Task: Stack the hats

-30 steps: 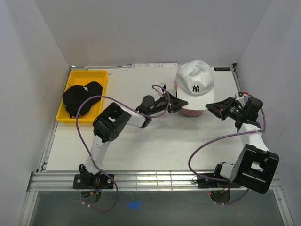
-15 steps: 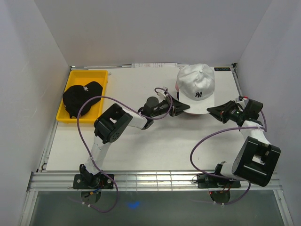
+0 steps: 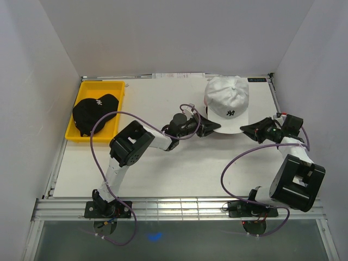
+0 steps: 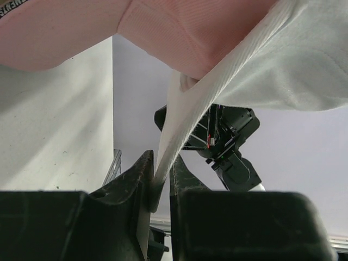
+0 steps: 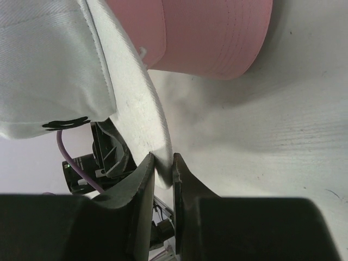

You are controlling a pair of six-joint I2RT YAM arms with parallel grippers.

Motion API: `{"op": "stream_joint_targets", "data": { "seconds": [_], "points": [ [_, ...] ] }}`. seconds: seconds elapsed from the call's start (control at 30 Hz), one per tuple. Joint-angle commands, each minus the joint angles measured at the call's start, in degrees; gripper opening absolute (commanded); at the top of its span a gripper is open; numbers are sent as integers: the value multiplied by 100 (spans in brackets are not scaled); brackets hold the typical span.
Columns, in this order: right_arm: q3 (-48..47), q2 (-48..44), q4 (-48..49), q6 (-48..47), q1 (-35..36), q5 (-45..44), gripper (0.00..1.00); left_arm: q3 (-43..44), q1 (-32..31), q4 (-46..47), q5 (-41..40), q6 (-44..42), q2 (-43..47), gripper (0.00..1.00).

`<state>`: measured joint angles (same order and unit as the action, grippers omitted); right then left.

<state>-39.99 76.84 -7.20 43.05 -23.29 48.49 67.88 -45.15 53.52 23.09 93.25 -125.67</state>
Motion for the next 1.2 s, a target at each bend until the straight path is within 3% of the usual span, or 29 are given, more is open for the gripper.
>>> {"op": "stream_joint_targets", "data": {
  "seconds": [0.0,0.73,0.83,0.93,1.17],
  "points": [
    [-211,156,-97,-358,-238,-1597,8,-73,94,-913,-270,88,201,0],
    [-255,384,-282,-315,-238,-2300,8,33,15,-2143,-692,281,95,0],
    [-334,393,-334,-332,-238,-2300,9,59,15,-2214,-675,299,95,0],
    [-466,385,-431,-367,-238,-2300,18,138,15,-2293,-657,238,104,0],
    [-659,314,-571,-394,-246,-2230,41,244,15,-2398,-587,115,139,41]
  ]
}}
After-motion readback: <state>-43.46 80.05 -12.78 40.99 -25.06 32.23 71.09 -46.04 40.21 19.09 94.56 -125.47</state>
